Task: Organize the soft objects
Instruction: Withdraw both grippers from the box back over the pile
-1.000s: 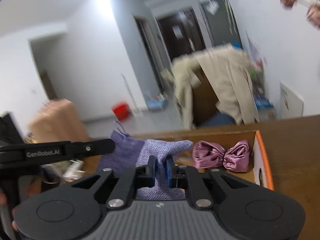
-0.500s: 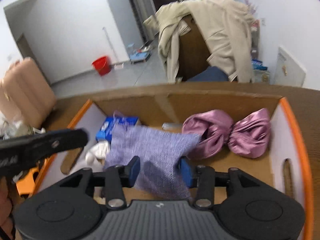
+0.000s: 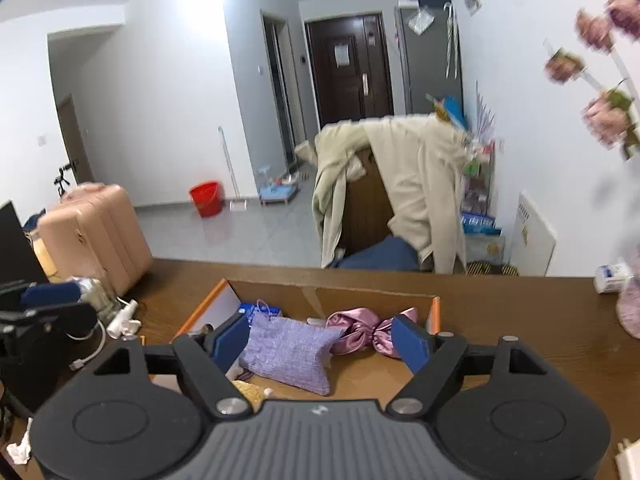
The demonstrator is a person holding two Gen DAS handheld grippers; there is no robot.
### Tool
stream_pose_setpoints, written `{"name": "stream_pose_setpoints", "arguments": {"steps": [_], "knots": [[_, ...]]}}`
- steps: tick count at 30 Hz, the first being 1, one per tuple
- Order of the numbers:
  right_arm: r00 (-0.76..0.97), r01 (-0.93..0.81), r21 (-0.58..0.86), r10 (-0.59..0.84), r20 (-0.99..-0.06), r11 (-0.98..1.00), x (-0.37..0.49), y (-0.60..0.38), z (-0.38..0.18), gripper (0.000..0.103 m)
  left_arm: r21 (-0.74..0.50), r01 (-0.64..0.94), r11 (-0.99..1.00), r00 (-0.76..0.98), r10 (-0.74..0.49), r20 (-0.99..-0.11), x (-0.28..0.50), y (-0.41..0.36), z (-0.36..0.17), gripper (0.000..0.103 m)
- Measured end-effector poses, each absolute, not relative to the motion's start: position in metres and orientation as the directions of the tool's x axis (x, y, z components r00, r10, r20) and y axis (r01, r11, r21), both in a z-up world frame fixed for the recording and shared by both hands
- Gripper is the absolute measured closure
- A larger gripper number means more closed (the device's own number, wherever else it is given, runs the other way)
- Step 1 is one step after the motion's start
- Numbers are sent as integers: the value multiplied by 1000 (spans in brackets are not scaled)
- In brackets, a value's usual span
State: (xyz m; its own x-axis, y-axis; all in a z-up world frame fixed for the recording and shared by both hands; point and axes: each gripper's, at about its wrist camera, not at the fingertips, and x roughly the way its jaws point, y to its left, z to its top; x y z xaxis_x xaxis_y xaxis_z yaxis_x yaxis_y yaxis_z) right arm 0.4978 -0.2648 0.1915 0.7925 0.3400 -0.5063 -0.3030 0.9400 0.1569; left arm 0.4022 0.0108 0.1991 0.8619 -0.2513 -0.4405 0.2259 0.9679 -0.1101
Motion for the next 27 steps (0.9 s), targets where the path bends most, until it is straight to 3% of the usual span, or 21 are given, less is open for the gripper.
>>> {"name": "stream_pose_setpoints", "arguments": {"steps": [6,10,14,17,19,24,27], "knots": [[827,-366,138,390,-404,920,408,-282,193,13,-52,150,987,932,-159,-324,313,2,193,2],[825,-410,120,424,-374,904,345,-286,172,11,-20,154,988,957,-154,-245,254,-3,172,0],[851,-425,73,426,-308,902,287,-287,147,9,-34,174,984,957,-178,-230,209,-2,136,0],[868,-425,46,421,-265,904,248,-282,122,0,-78,201,977,950,-214,-229,181,1,105,0],[864,-426,49,422,-275,903,229,-278,102,0,-115,191,975,951,-213,-222,169,3,89,0],[877,-348,145,377,-298,926,197,-273,62,0,-42,151,988,958,-157,-242,151,-2,68,0],[879,-313,143,344,-331,939,184,-266,44,0,-69,152,986,951,-165,-263,151,7,61,0]]}}
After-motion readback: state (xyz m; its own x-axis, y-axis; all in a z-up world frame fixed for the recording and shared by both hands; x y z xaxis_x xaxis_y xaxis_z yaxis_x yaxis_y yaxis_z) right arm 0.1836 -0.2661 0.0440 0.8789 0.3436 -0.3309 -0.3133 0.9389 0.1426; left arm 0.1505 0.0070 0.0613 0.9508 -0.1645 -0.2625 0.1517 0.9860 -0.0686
